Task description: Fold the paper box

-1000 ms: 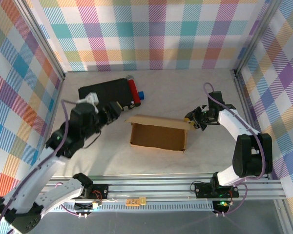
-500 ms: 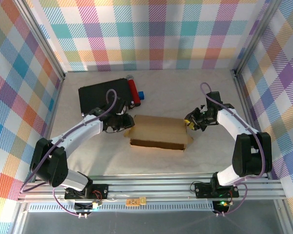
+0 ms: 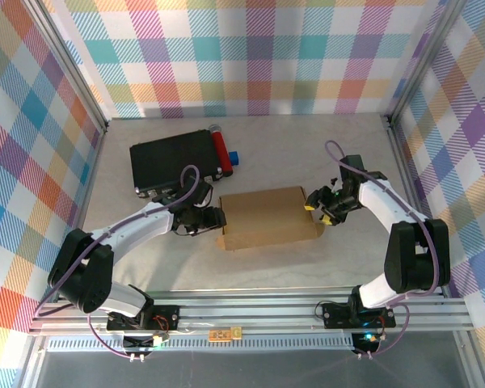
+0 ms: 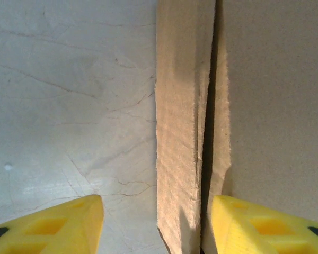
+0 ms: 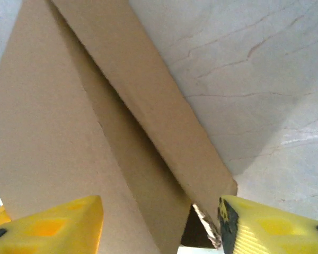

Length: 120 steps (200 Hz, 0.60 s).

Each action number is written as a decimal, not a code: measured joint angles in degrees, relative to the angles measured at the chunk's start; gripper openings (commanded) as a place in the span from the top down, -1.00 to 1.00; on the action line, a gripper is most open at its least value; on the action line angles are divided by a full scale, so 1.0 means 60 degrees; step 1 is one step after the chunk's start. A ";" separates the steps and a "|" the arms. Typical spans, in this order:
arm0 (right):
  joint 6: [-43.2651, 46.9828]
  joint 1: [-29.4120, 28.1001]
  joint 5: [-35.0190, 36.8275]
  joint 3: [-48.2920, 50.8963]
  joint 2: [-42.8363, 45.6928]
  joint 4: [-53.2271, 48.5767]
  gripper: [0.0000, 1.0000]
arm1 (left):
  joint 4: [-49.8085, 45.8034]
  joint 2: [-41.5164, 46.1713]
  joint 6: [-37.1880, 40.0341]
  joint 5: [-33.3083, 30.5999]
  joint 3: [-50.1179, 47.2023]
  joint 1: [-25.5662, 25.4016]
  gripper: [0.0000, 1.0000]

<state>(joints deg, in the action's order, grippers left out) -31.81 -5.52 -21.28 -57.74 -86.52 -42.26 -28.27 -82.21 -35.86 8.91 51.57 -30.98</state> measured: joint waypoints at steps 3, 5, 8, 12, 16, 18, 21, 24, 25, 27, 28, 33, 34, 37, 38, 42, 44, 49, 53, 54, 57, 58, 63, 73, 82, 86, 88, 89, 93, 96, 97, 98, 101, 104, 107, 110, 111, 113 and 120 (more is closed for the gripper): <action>0.0157 0.0033 -0.0011 -0.0015 -0.0004 0.0004 -0.43 | 0.0022 0.0000 0.0025 0.0018 0.0025 0.0011 -0.16; 0.0182 0.0047 -0.0040 -0.0022 -0.0018 0.0011 -0.44 | 0.0036 -0.0007 0.0029 0.0033 0.0036 0.0018 -0.16; 0.0299 0.0066 -0.0076 -0.0033 -0.0033 0.0011 -0.46 | 0.0066 -0.0015 0.0040 0.0073 0.0058 0.0044 -0.14; 0.0419 0.0098 -0.0109 -0.0047 -0.0080 0.0025 -0.50 | 0.0106 -0.0036 0.0066 0.0117 0.0080 0.0069 -0.13; 0.0583 0.0124 -0.0164 -0.0076 -0.0135 0.0029 -0.54 | 0.0171 -0.0073 0.0109 0.0168 0.0102 0.0098 -0.11; 0.0634 0.0131 -0.0204 -0.0087 -0.0178 0.0047 -0.55 | 0.0215 -0.0106 0.0113 0.0200 0.0113 0.0117 -0.11; 0.0732 0.0149 -0.0295 -0.0095 -0.0248 0.0076 -0.56 | 0.0266 -0.0149 0.0127 0.0244 0.0127 0.0138 -0.09; 0.0831 0.0168 -0.0331 -0.0098 -0.0310 0.0117 -0.57 | 0.0346 -0.0204 0.0138 0.0288 0.0131 0.0157 -0.08; 0.0852 0.0175 -0.0353 -0.0098 -0.0331 0.0135 -0.57 | 0.0368 -0.0219 0.0131 0.0306 0.0131 0.0160 -0.08; 0.0911 0.0189 -0.0433 -0.0098 -0.0408 0.0178 -0.57 | 0.0426 -0.0259 0.0146 0.0346 0.0131 0.0178 -0.07; 0.0969 0.0197 -0.0481 -0.0102 -0.0448 0.0193 -0.57 | 0.0444 -0.0270 0.0149 0.0357 0.0131 0.0182 -0.07; 0.1111 0.0233 -0.0637 -0.0117 -0.0641 0.0266 -0.57 | 0.0565 -0.0368 0.0160 0.0415 0.0131 0.0197 -0.05; 0.1129 0.0240 -0.0667 -0.0120 -0.0670 0.0273 -0.57 | 0.0583 -0.0401 0.0168 0.0444 0.0131 0.0200 -0.05; 0.1209 0.0255 -0.0754 -0.0142 -0.0787 0.0302 -0.57 | 0.0656 -0.0452 0.0168 0.0477 0.0127 0.0208 -0.04; 0.1235 0.0259 -0.0790 -0.0153 -0.0863 0.0321 -0.57 | 0.0685 -0.0481 0.0168 0.0488 0.0124 0.0211 -0.03; 0.1330 0.0291 -0.0918 -0.0208 -0.1086 0.0331 -0.57 | 0.0769 -0.0550 0.0175 0.0546 0.0117 0.0222 -0.02; 0.1362 0.0302 -0.0943 -0.0226 -0.1158 0.0331 -0.57 | 0.0820 -0.0594 0.0171 0.0568 0.0109 0.0237 -0.01; 0.1453 0.0310 -0.1067 -0.0321 -0.1461 0.0321 -0.57 | 0.0936 -0.0681 0.0171 0.0623 0.0087 0.0251 0.01; 0.1504 0.0321 -0.1140 -0.0415 -0.1723 0.0331 -0.57 | 0.1035 -0.0743 0.0168 0.0663 0.0051 0.0255 0.04; 0.1512 0.0328 -0.1158 -0.0433 -0.1767 0.0328 -0.57 | 0.1053 -0.0747 0.0171 0.0667 0.0044 0.0255 0.05; 0.1552 0.0342 -0.1217 -0.0517 -0.1960 0.0331 -0.58 | 0.1104 -0.0783 0.0175 0.0681 0.0022 0.0259 0.07; 0.1559 0.0346 -0.1228 -0.0532 -0.1996 0.0331 -0.58 | 0.1133 -0.0798 0.0160 0.0688 0.0007 0.0262 0.07; 0.1614 0.0361 -0.1322 -0.0627 -0.2226 0.0346 -0.59 | 0.1231 -0.0834 0.0178 0.0703 -0.0055 0.0277 0.11; 0.1654 0.0368 -0.1468 -0.0765 -0.2528 0.0401 -0.59 | 0.1406 -0.0863 0.0157 0.0758 -0.0200 0.0306 0.17; 0.1676 0.0368 -0.1566 -0.0823 -0.2616 0.0426 -0.60 | 0.1617 -0.0860 0.0175 0.0849 -0.0335 0.0335 0.23; 0.1676 0.0368 -0.1603 -0.0849 -0.2634 0.0430 -0.59 | 0.1749 -0.0860 0.0135 0.0874 -0.0390 0.0350 0.28; 0.1676 0.0368 -0.1617 -0.0856 -0.2634 0.0433 -0.59 | 0.1810 -0.0860 0.0149 0.0911 -0.0412 0.0361 0.30; 0.1676 0.0368 -0.1628 -0.0867 -0.2637 0.0433 -0.59 | 0.1832 -0.0860 0.0160 0.0914 -0.0419 0.0364 0.31; 0.1676 0.0368 -0.1657 -0.0889 -0.2645 0.0441 -0.59 | 0.1963 -0.0860 0.0109 0.0943 -0.0466 0.0379 0.36; 0.1676 0.0368 -0.1687 -0.0900 -0.2648 0.0455 -0.59 | 0.2058 -0.0860 0.0160 0.0980 -0.0506 0.0386 0.37; 0.1676 0.0368 -0.1694 -0.0903 -0.2648 0.0459 -0.59 | 0.2084 -0.0860 0.0160 0.0991 -0.0514 0.0386 0.38; 0.1676 0.0368 -0.1712 -0.0907 -0.2648 0.0474 -0.59 | 0.2127 -0.0860 0.0138 0.0994 -0.0528 0.0390 0.38; 0.1676 0.0368 -0.1741 -0.0914 -0.2652 0.0492 -0.59 | 0.2222 -0.0860 0.0117 0.1016 -0.0565 0.0412 0.39; 0.1676 0.0368 -0.1778 -0.0922 -0.2656 0.0517 -0.59 | 0.2306 -0.0856 0.0138 0.1049 -0.0597 0.0426 0.39; 0.1679 0.0368 -0.1807 -0.0922 -0.2656 0.0546 -0.59 | 0.2404 -0.0856 0.0109 0.1086 -0.0634 0.0441 0.40; 0.1679 0.0368 -0.1832 -0.0925 -0.2663 0.0568 -0.60 | 0.2481 -0.0852 0.0124 0.1104 -0.0667 0.0452 0.40; 0.1679 0.0368 -0.1847 -0.0925 -0.2667 0.0579 -0.60 | 0.2503 -0.0852 0.0120 0.1107 -0.0674 0.0452 0.41; 0.1683 0.0368 -0.1861 -0.0925 -0.2670 0.0590 -0.60 | 0.2550 -0.0849 0.0106 0.1118 -0.0699 0.0463 0.41; 0.1687 0.0368 -0.1923 -0.0925 -0.2703 0.0634 -0.59 | 0.2718 -0.0834 0.0102 0.1155 -0.0776 0.0503 0.44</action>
<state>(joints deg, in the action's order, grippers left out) -21.69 -3.31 -32.82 -63.29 -102.74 -38.46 -11.97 -87.22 -35.24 15.84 46.92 -27.97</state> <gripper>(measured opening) 0.797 0.299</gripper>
